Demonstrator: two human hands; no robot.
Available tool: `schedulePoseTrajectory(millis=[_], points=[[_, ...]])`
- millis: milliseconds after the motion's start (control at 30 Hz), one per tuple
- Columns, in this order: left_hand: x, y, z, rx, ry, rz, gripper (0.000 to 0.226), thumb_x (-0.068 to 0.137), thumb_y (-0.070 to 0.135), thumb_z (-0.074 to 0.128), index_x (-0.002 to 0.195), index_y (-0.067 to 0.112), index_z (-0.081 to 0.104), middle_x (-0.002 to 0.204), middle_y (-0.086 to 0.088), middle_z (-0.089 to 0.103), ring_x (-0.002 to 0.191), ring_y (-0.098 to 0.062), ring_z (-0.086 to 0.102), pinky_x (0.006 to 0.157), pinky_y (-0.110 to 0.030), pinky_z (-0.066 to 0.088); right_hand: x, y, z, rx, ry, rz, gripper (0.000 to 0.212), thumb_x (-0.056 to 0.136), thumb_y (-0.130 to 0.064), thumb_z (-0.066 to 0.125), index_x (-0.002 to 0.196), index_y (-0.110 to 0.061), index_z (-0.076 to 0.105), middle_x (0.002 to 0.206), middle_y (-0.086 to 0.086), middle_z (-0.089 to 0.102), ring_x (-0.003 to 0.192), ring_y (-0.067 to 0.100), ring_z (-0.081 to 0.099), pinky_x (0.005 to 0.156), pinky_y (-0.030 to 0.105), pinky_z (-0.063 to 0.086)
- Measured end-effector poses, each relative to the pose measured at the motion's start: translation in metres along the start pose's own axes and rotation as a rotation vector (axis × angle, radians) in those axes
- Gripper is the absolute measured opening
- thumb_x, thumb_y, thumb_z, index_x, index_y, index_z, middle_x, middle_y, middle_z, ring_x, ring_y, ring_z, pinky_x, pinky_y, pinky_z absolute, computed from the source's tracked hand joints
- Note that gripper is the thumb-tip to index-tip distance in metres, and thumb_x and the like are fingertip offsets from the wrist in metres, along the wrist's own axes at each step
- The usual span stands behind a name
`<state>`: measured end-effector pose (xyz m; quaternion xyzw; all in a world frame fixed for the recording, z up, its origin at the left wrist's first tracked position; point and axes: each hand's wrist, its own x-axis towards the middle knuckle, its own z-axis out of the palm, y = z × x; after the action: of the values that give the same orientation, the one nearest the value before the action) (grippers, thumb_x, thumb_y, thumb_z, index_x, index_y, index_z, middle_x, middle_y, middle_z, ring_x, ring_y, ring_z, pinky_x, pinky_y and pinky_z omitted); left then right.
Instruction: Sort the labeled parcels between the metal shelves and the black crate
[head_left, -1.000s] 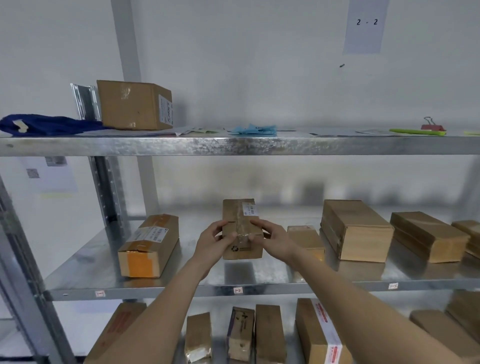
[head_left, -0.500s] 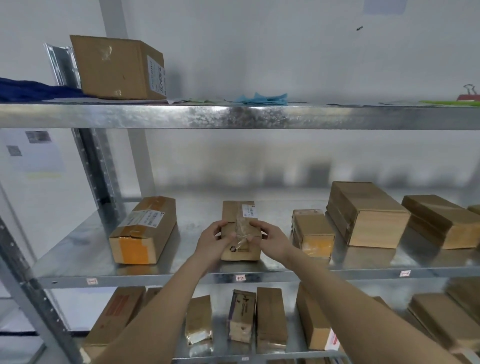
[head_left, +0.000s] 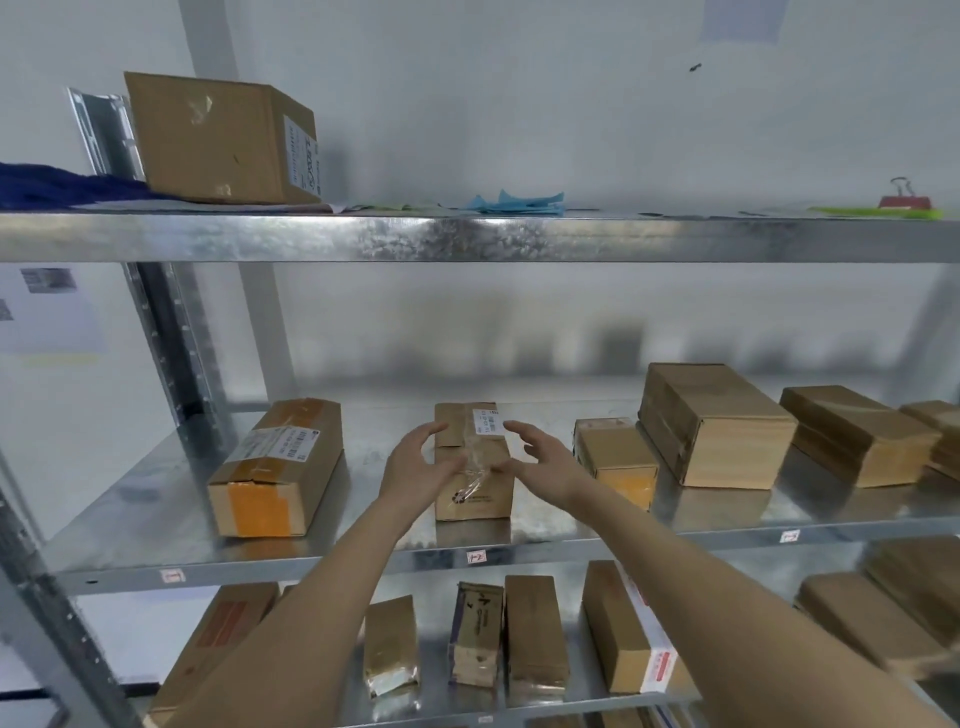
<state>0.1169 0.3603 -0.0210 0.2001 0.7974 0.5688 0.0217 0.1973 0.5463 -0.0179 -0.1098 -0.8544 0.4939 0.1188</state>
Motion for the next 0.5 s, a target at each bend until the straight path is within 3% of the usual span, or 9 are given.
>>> schedulePoseTrajectory(millis=[133, 200, 400, 500], points=[[-0.002, 0.025, 0.012, -0.009, -0.039, 0.060, 0.051, 0.089, 0.035, 0.072, 0.136, 0.033, 0.055, 0.133, 0.013, 0.049, 0.120, -0.010, 0.050, 0.097, -0.027, 0.044, -0.017, -0.009, -0.037, -0.080, 0.072, -0.032, 0.056, 0.100, -0.035, 0.064, 0.151, -0.034, 0.042, 0.160, -0.001, 0.039, 0.149, 0.022, 0.035, 0.113, 0.038, 0.037], [-0.005, 0.036, 0.029, -0.037, -0.076, 0.068, 0.047, 0.087, 0.040, 0.072, 0.131, 0.037, 0.057, 0.134, 0.009, 0.054, 0.114, -0.014, 0.059, 0.096, -0.030, 0.049, -0.027, -0.006, -0.058, -0.131, 0.133, -0.027, 0.054, 0.101, -0.035, 0.062, 0.152, -0.031, 0.044, 0.159, 0.001, 0.042, 0.146, 0.024, 0.039, 0.110, 0.034, 0.036], [-0.019, 0.064, 0.097, 0.015, -0.180, 0.137, 0.055, 0.089, 0.045, 0.069, 0.140, 0.036, 0.050, 0.148, 0.011, 0.044, 0.135, -0.015, 0.043, 0.106, -0.033, 0.039, -0.046, 0.022, -0.123, -0.213, 0.208, 0.000, 0.051, 0.103, -0.029, 0.057, 0.152, -0.029, 0.044, 0.158, -0.001, 0.044, 0.144, 0.025, 0.043, 0.105, 0.027, 0.036], [-0.023, 0.070, 0.125, 0.015, -0.220, 0.066, 0.060, 0.091, 0.045, 0.067, 0.145, 0.038, 0.044, 0.154, 0.006, 0.039, 0.138, -0.019, 0.040, 0.108, -0.038, 0.040, -0.045, 0.041, -0.148, -0.254, 0.172, 0.028, 0.054, 0.102, -0.038, 0.059, 0.153, -0.027, 0.042, 0.160, 0.001, 0.042, 0.144, 0.026, 0.041, 0.107, 0.029, 0.035]])
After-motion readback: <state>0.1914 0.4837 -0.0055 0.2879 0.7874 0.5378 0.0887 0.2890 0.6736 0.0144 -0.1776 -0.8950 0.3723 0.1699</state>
